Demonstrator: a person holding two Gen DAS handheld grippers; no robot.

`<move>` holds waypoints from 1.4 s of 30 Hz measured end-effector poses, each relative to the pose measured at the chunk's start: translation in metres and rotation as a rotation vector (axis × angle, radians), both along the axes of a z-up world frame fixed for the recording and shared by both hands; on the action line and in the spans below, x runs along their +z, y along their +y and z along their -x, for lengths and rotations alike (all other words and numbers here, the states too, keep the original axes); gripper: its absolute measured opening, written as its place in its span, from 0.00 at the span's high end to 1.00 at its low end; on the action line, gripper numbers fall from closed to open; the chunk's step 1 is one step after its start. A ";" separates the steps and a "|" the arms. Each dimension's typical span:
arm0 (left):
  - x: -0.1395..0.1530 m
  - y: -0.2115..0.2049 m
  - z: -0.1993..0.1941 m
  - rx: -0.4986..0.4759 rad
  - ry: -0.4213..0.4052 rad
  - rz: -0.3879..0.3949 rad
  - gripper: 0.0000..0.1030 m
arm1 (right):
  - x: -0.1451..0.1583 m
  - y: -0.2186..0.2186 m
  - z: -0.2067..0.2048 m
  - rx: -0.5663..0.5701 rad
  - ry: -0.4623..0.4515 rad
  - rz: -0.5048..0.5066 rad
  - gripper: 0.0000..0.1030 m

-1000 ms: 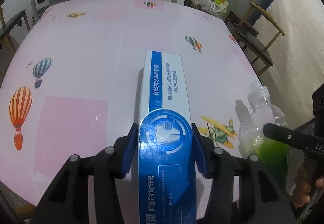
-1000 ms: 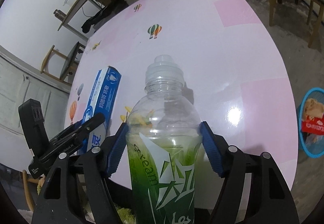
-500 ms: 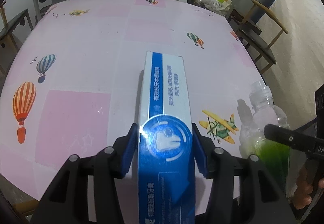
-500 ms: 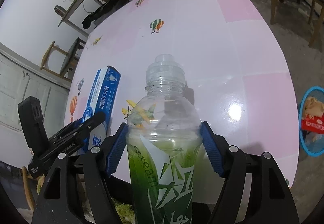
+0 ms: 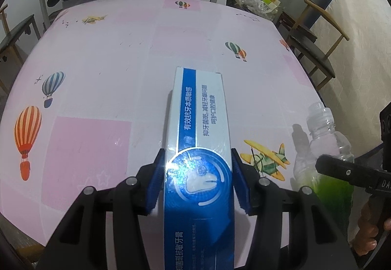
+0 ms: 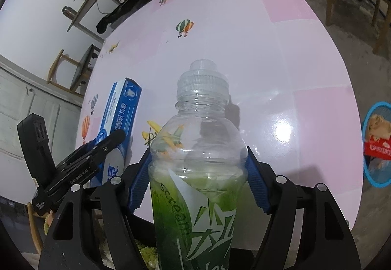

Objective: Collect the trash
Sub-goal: 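Lift the toothpaste box with the left tool while the right tool lifts the bottle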

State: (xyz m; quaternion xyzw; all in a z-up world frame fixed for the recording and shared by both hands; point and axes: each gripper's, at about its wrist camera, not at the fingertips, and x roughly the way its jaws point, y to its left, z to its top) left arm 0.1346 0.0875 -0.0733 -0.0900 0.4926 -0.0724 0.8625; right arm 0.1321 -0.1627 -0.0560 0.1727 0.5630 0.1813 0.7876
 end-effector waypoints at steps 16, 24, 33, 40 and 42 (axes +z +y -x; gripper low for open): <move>0.003 0.003 0.001 -0.002 -0.015 0.022 0.54 | 0.005 -0.002 0.002 -0.004 -0.017 0.000 0.35; 0.009 0.001 0.005 -0.014 -0.040 0.018 0.54 | 0.007 -0.005 0.005 -0.009 -0.026 -0.011 0.35; 0.015 -0.004 0.012 -0.029 -0.064 -0.002 0.55 | 0.008 -0.008 0.008 -0.014 -0.026 -0.018 0.35; 0.020 -0.009 0.015 -0.031 -0.082 -0.021 0.55 | 0.010 -0.009 0.007 -0.008 -0.031 -0.025 0.35; 0.021 -0.009 0.016 -0.032 -0.089 -0.027 0.55 | 0.011 -0.009 0.007 -0.006 -0.032 -0.027 0.35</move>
